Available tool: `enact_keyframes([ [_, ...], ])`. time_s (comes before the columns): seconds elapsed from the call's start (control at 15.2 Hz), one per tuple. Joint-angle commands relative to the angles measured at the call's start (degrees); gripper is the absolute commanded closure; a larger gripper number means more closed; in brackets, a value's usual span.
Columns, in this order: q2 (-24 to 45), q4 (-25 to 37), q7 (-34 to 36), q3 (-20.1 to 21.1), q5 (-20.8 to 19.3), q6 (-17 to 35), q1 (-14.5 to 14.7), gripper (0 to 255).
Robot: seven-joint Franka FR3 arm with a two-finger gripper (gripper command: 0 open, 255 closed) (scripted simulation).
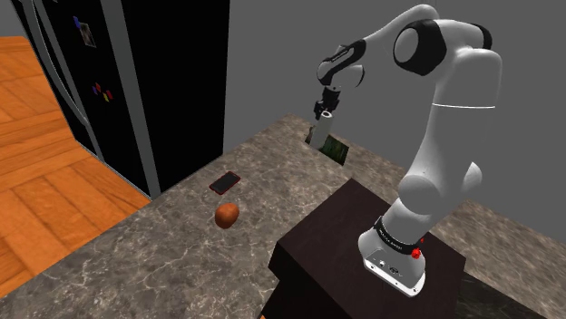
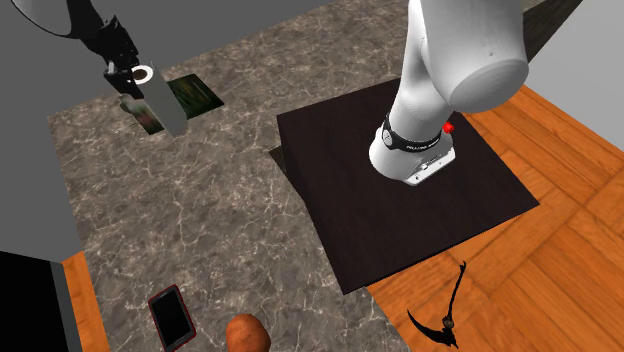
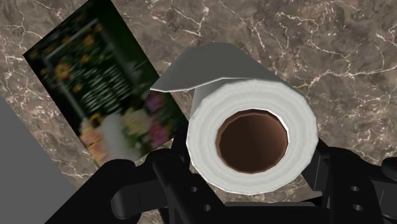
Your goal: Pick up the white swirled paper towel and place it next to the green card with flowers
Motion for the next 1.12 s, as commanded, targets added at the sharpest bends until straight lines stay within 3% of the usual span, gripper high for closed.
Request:
enact_keyframes([
  [0.0,1.1,-0.5,-0.3,0.2,0.4,1.5,-0.2,255],
  [1.06,9.9,-0.7,-2.0,2.5,3.5,10.5,-1.8,255],
])
